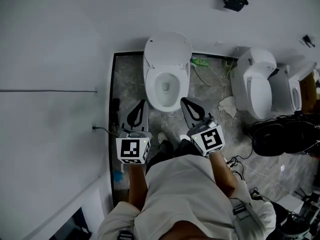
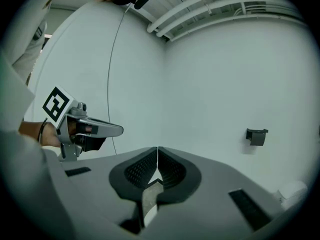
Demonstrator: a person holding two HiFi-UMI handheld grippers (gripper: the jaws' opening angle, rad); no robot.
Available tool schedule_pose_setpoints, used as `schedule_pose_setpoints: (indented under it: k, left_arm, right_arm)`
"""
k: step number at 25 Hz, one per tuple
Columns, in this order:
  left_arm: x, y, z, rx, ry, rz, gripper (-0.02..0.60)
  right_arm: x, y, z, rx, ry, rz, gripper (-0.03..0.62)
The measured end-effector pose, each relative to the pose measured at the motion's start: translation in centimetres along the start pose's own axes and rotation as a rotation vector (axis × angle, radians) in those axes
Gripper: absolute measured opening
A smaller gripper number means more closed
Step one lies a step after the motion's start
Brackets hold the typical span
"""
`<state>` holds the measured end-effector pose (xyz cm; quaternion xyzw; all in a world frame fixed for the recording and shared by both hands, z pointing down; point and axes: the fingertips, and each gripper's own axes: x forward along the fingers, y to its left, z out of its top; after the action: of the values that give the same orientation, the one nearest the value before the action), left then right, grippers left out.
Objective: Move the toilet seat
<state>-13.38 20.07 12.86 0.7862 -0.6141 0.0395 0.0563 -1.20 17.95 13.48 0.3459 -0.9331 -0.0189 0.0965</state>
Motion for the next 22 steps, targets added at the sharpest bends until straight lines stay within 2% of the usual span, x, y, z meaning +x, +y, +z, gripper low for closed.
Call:
schedule_pose_setpoints:
  k: [7,12,17,22]
  left_arm:
    - [2.9,1.2,-2.1,-0.048,0.033,-0.044,0.021]
    - [5.0,1.3,-3.6,-0.042,0.057,-0.068,0.021]
    - [7.6,1.1,-5.3,-0.02,0.113,-0.084,0.021]
    - [10.2,1.5,-7.2,-0.033,0.171,-0.083,0.021]
  right_arm:
    - [1.4,-1.5,-2.3,0.009,0.06,-0.05,0.021]
    - [2.3,-2.8,-4.2,0.038,0.08,-0.07,0.021]
    - [3.9,-4.7,-6.2,0.066,0.103,-0.069,0.021]
    - [6.0,-6.6,-8.7,0.1,0.145,-0.051,0.021]
